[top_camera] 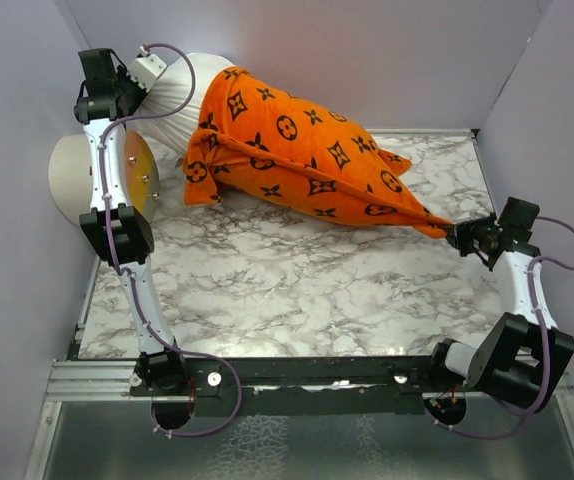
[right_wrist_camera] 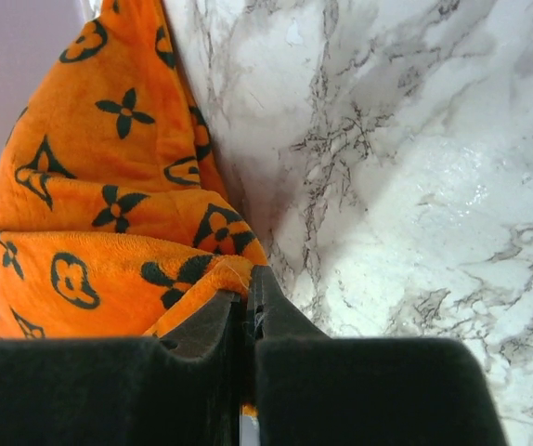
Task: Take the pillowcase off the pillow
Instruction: Remove the pillow from the pillowcase.
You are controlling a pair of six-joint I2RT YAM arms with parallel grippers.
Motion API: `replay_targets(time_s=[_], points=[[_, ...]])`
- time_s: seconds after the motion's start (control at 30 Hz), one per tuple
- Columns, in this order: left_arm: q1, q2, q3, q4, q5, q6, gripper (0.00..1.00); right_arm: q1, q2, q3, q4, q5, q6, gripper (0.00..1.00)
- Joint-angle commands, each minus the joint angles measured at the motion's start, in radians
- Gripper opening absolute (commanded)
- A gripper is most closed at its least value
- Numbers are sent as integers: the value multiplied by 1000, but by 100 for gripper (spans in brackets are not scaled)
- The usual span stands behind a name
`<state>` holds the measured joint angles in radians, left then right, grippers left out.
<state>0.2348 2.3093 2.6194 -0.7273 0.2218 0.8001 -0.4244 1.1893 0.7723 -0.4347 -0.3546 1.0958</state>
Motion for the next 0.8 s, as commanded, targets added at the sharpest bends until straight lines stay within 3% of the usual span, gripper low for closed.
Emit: replay_targets(time_s=[0.0,0.13,0.27,0.3,0.37,0.4,0.43,0.5,0.53,0.6,0.77], points=[[244,-13,86,574,-397,101,0,-136,26,16,-39,336,25,1],[239,-21,102,485,-341,-3,0,-138,18,34,-30,334,-11,1],[175,-120,-2,301,-140,-144,0,-75,-17,-9,139,245,-123,1],[152,-162,-57,257,-72,-167,0,-54,-29,-27,181,226,-149,12],[87,-256,-184,201,31,-190,0,31,-55,-57,237,232,-218,45],[56,-289,-243,177,65,-194,6,95,-67,-60,238,277,-255,56],[25,-313,-283,148,94,-192,20,164,-72,-63,236,327,-290,64],[-25,-340,-316,59,150,-174,61,255,-66,-54,206,393,-339,75],[-40,-344,-317,14,166,-174,72,280,-61,-48,183,406,-351,78],[-59,-347,-305,-44,184,-179,82,297,-68,-53,182,400,-374,80],[-65,-346,-242,-118,186,-184,92,299,-18,-25,360,270,-419,85]])
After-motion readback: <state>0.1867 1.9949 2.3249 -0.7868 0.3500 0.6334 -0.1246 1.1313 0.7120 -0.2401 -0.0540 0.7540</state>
